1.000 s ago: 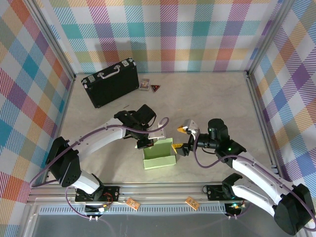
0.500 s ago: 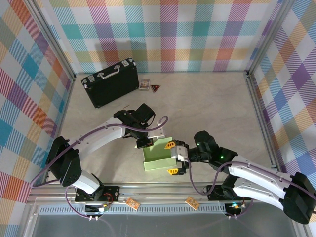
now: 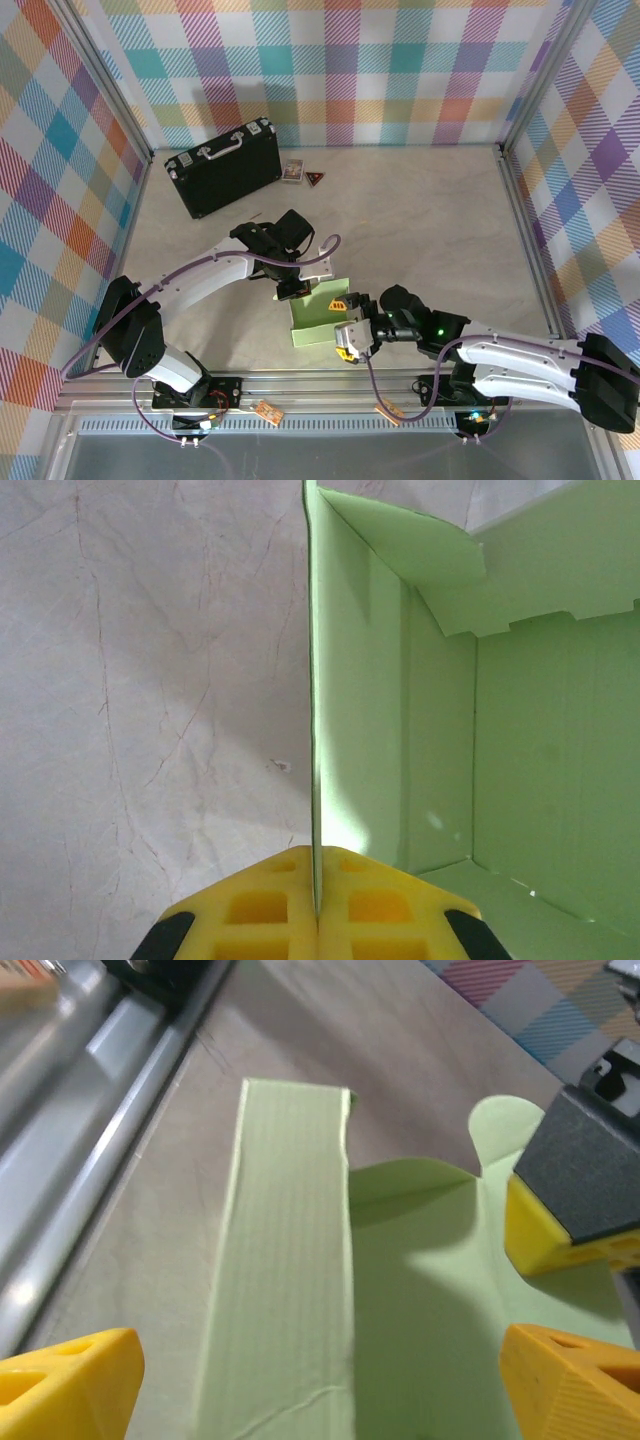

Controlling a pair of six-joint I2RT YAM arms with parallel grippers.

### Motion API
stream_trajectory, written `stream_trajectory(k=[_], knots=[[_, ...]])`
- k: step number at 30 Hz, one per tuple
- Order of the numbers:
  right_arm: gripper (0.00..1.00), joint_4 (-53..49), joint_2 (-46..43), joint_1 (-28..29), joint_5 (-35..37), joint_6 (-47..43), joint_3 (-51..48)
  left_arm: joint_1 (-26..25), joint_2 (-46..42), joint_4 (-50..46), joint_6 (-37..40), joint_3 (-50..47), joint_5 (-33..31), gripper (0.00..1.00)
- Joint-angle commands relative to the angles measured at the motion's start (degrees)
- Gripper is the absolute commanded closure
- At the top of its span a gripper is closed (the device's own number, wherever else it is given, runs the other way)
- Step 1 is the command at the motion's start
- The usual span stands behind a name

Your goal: Fold the paper box

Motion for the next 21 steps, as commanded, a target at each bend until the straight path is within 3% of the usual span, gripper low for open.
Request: stream_trajectory(k=[1,11,16,21], knots=[[0.09,9.0,1.7,0.5,8.0,-3.1,-1.3,0.5,-1.3,-0.7,0.8,-0.5,2.7,1.0],[0.05,20.0,7.4,-0.4,19.9,-1.6,-0.7,-0.2,-4.3,-2.4,1.7,-1.7,7.7,1.0],[0.04,14.6,5.4,-3.4,15.9,2.7,1.4,-1.1,-5.0,-4.0,2.8,-2.1,8.0,1.0],[0.05,3.3,2.5,-8.4,5.7,7.1,4.4,-1.5,-4.5,-5.4,4.0,-1.9,8.7,1.0]])
